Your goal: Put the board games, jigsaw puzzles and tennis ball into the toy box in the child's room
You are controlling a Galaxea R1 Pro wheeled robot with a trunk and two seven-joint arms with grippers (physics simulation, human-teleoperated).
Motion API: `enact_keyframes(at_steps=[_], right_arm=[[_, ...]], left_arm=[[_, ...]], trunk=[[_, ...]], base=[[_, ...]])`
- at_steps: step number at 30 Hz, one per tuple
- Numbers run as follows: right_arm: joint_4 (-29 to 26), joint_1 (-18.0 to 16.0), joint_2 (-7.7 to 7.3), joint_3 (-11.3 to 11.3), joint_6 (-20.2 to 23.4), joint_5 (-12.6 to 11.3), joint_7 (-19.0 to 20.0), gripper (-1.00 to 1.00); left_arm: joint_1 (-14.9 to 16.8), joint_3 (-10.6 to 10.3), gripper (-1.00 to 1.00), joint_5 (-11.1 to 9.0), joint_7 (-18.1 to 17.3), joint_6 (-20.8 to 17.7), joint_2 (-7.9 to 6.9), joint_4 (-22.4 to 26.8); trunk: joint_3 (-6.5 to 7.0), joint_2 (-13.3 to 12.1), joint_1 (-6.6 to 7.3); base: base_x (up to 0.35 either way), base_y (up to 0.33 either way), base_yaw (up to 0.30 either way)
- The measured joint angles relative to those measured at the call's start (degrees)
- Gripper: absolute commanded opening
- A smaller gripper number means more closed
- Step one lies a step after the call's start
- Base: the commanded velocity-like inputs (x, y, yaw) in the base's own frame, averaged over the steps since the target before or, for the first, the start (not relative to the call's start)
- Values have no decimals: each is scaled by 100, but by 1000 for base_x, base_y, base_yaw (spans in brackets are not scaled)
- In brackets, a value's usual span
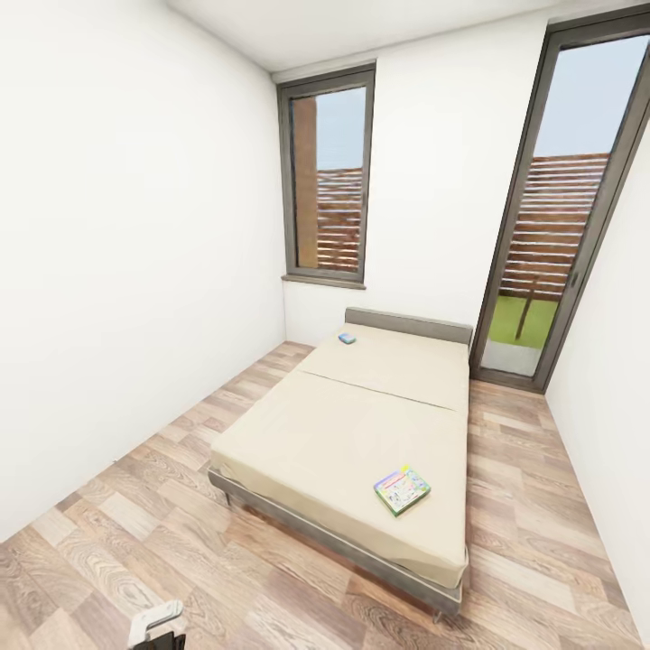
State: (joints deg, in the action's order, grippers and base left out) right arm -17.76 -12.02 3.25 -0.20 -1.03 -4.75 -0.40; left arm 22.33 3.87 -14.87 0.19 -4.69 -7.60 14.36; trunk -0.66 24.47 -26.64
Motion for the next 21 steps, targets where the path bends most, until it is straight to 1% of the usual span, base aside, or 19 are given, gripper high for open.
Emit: enact_keyframes(at_steps=[4,12,16,21], right_arm=[[-1,-1,-1,2,0,-1,4,100],[-1,-1,-1,3,-1,-6,4,100],[1,-2,2,7,-1,0,-2,100],[1,-2,6,9,-1,5,-6,100]], left_arm=[[1,3,100,2,3,29,1,1],[1,1,100,10,0,150,1,0],[0,-7,100,20,3,201,4,0],[-1,-19,100,21,7,239,13,-8]], trunk=[[67,-157,87],[68,-159,88],[75,-159,88],[87,-158,88]], base=[[0,0,0],[0,0,14],[0,0,145],[0,0,228]])
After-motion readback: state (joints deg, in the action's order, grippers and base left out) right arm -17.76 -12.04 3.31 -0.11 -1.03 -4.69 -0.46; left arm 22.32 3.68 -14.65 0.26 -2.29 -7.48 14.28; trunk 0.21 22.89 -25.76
